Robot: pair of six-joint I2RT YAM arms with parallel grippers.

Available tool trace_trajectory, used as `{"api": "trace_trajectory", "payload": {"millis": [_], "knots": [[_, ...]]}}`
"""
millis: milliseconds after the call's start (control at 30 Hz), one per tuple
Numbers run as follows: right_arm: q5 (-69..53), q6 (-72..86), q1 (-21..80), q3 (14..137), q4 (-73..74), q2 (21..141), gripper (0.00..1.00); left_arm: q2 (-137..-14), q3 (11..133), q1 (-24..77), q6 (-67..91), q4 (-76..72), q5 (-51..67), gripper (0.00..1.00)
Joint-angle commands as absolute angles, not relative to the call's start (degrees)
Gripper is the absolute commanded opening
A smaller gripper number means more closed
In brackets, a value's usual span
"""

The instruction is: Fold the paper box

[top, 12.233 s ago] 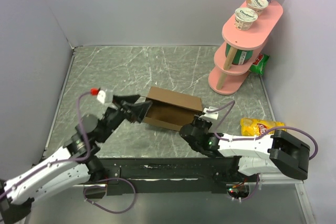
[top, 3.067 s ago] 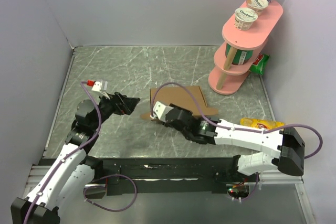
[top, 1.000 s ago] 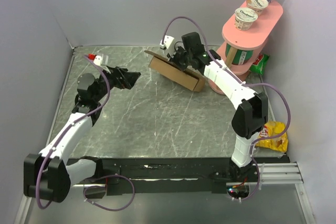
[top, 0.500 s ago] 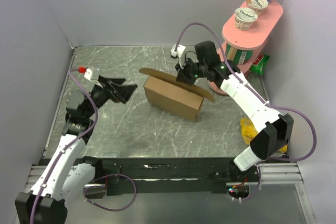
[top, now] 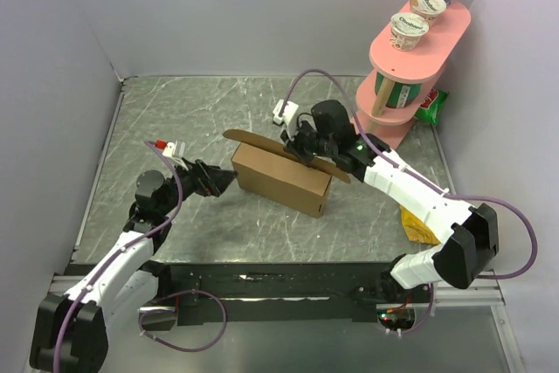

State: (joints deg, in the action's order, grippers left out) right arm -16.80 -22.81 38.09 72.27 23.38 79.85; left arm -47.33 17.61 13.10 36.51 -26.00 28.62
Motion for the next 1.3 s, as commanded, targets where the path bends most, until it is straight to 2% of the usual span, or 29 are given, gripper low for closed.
{"api": "trace_trajectory", "payload": {"millis": [0, 200, 433, 800, 1033, 1267], "knots": [[-7.83, -23.64, 41.22, 68.47, 19.69, 79.54, 0.00, -50.00, 17.57, 13.97, 37.35, -37.86, 25.93, 0.98], [-0.28, -24.52, 44.55, 63.64, 13.72, 76.91, 0.00, -57.65, 20.12, 16.17, 37.88, -41.04, 21.45, 0.99], [7.11, -25.75, 49.03, 58.37, 8.71, 76.72, 0.00, -64.06, 22.59, 18.72, 38.40, -44.20, 17.06, 0.88], [16.08, -29.09, 55.63, 52.74, 1.85, 78.40, 0.00, -68.72, 24.87, 19.95, 39.02, -46.93, 15.38, 0.86], [20.30, -31.03, 60.38, 50.98, 2.37, 82.35, 0.01, -71.63, 25.75, 20.04, 40.08, -47.81, 15.73, 0.76], [21.44, -29.62, 61.87, 50.10, 4.92, 85.08, 0.01, -68.65, 25.58, 19.60, 38.15, -44.74, 13.45, 0.82]]}}
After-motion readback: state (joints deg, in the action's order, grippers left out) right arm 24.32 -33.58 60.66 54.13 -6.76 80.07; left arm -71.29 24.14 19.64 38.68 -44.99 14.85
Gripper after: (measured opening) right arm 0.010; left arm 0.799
